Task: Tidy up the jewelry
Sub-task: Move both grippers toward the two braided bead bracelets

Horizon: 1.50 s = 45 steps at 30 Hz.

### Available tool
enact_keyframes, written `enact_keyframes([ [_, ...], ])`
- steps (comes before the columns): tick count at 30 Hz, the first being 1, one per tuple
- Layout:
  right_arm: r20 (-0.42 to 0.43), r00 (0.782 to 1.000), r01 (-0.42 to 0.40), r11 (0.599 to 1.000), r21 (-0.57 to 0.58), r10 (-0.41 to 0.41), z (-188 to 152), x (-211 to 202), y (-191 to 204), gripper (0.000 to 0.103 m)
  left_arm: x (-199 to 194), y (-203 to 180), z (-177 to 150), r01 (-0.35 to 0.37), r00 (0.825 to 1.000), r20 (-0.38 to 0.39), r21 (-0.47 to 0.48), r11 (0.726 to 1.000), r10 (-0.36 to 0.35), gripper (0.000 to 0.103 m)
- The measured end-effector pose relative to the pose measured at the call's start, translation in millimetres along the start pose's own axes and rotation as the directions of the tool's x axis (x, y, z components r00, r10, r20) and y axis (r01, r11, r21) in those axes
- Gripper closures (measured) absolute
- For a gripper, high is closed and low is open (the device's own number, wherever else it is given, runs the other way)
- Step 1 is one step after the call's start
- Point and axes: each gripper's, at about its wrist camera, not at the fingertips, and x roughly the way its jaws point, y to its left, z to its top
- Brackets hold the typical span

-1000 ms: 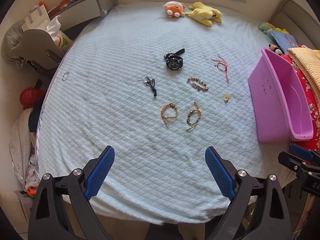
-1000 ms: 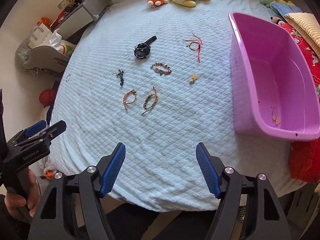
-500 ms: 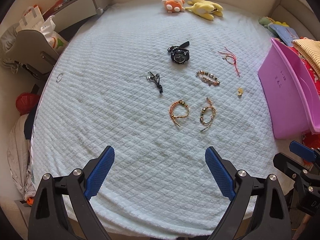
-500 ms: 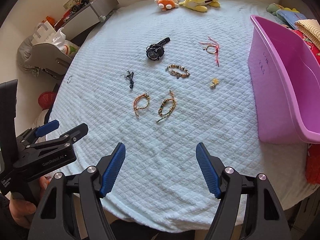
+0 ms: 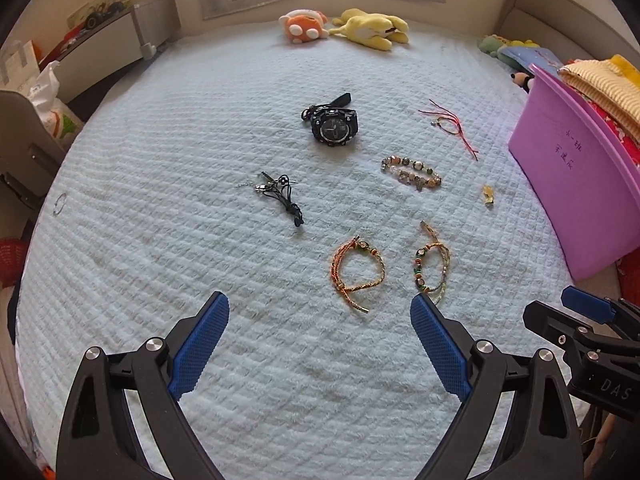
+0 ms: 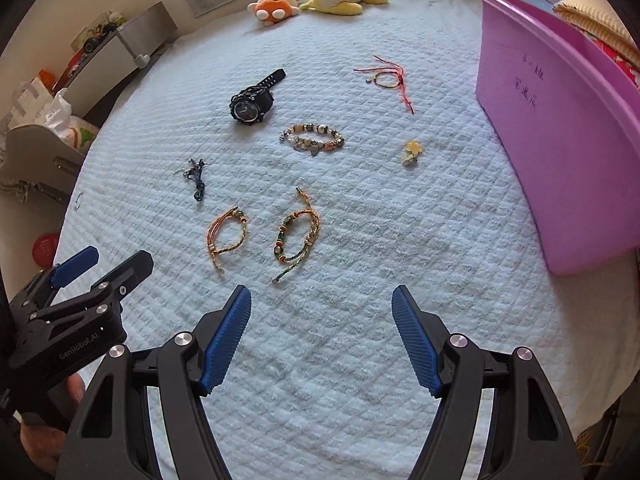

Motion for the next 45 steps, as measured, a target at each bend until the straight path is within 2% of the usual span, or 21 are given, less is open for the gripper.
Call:
enact_keyframes([
  [3, 0.02, 1.0, -0.003, 0.999, 0.038, 0.002, -3.1, 24.1, 2.7, 0.033, 26.7, 1.5, -6.7, 0.01, 1.0, 0.012, 0.024, 1.0, -0.01, 0.013],
  [7, 0.076, 0.997, 0.002, 1.0, -0.012, -0.001, -6.9, 48.6, 9.7, 0.034, 50.6, 2.7, -16.5, 0.006, 0.999, 0.038, 0.042, 0.999, -0.007, 0.013],
  [12, 0.089, 0.996, 0.021, 0.999, -0.048, -0.016, -12.3, 73.8, 15.3, 0.034, 63.2, 5.1, -26.5, 0.004, 0.997, 0.079, 0.044, 0.999, -0.007, 0.013],
  [20, 0.127, 0.991, 0.047, 0.996, -0.07, -0.038, -8.0, 89.2, 15.5, 0.034, 78.2, 5.7, -25.5, -0.009, 0.991, 0.133, 0.07, 0.998, -0.001, 0.013],
  [26, 0.134, 0.99, 0.059, 0.996, -0.064, -0.05, -1.6, 96.9, 11.3, 0.034, 89.3, 5.0, -22.6, -0.006, 0.991, 0.136, 0.068, 0.998, -0.003, 0.013],
  [31, 0.128, 0.989, 0.089, 0.993, -0.079, -0.078, 2.9, 103.5, 12.9, 0.042, 93.8, 1.6, -23.5, -0.014, 0.99, 0.139, 0.087, 0.996, 0.002, 0.012],
  [39, 0.122, 0.987, 0.111, 0.99, -0.081, -0.101, 5.1, 110.4, 13.3, 0.044, 95.3, -1.0, -21.8, -0.016, 0.988, 0.157, 0.093, 0.995, 0.001, 0.013],
  [45, 0.116, 0.986, 0.135, 0.986, -0.098, -0.124, 7.0, 115.4, 15.2, 0.046, 108.7, 2.1, -17.9, 0.029, 0.993, 0.109, 0.086, 0.996, -0.038, 0.012],
])
